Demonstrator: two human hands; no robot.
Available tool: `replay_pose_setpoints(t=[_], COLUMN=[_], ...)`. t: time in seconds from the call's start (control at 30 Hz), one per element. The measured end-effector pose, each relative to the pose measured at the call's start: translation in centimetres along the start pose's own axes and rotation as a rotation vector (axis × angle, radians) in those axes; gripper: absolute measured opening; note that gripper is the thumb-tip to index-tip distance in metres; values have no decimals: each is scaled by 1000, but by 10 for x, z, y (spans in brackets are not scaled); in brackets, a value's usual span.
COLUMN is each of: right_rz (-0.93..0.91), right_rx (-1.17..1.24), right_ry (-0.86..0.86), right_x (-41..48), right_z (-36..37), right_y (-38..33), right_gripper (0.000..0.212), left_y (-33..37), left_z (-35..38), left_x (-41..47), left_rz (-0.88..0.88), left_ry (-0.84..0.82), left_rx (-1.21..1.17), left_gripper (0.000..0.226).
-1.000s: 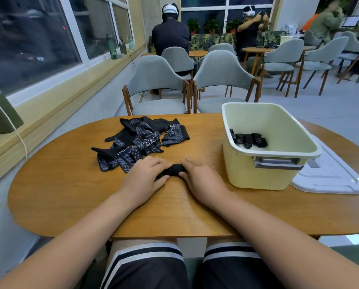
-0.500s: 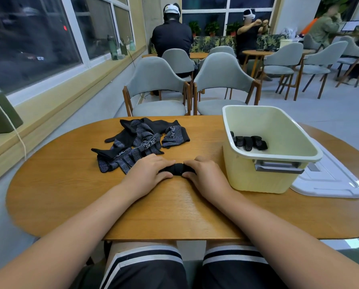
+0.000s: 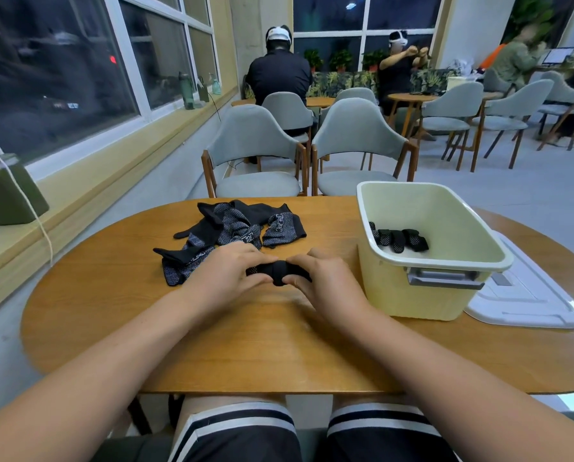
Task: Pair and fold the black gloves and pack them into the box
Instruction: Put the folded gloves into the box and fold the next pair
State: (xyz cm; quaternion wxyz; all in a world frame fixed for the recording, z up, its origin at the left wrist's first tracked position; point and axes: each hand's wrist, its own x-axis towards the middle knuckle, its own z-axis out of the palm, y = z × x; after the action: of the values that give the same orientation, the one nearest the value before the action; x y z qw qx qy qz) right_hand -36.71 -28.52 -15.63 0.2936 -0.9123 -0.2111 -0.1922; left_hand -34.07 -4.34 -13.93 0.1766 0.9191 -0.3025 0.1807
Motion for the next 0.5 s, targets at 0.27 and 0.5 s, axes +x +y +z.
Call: replay_pose_setpoints(t=[0.27, 0.5], right_rz=[-101, -85], right_rx=[-112, -213], right_ry=[107, 84], right_x=[28, 37], right_z=[-60, -133], right_y=[-40, -28], right_gripper=[33, 31], left_y=[29, 68], left_z=[-72, -79], left_x=[29, 73], left_rz=[38, 84], left_ry=[96, 150], left_rx=[23, -76], left_gripper=[47, 44])
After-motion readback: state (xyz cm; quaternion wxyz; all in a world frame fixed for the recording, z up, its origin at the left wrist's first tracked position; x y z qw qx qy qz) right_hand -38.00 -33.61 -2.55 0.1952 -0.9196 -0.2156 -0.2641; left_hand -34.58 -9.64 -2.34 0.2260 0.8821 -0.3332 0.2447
